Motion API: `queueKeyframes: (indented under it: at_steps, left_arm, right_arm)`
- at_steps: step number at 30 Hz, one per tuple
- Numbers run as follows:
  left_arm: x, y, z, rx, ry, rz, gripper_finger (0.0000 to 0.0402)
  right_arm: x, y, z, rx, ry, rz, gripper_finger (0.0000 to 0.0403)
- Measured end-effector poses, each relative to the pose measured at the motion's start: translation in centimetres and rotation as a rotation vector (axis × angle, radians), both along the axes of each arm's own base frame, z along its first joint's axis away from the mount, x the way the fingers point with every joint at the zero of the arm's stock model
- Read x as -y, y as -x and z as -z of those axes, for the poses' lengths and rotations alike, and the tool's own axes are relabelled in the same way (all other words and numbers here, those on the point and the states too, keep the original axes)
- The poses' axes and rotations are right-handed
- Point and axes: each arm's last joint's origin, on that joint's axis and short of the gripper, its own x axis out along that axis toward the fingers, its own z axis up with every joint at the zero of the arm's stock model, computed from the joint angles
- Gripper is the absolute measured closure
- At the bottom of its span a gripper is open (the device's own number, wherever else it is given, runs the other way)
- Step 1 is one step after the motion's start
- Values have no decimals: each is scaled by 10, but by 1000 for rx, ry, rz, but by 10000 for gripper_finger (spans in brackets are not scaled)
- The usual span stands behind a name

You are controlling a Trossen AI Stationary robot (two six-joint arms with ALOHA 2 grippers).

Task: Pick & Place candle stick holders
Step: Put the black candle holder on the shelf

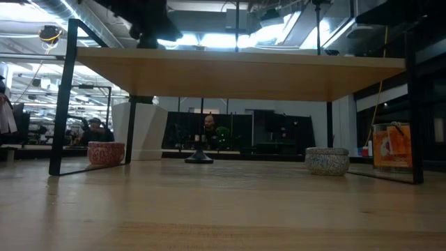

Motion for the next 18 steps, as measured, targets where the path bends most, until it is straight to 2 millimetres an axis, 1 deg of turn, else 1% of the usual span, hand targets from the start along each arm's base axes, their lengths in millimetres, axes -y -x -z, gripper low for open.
queueKeyframes:
  at_steps: [6, 13, 18]
  left_arm:
    - [-13, -22, 2, -125, 36, -18, 193]
    - [-21, -45, 23, -245, 110, -23, 128]
    - [-24, -53, 36, -270, 159, -38, 102]
  right_arm:
    - [0, 0, 0, 0, 0, 0, 350]
    - [0, 0, 0, 0, 0, -1, 350]
    - [0, 0, 0, 0, 0, -3, 350]
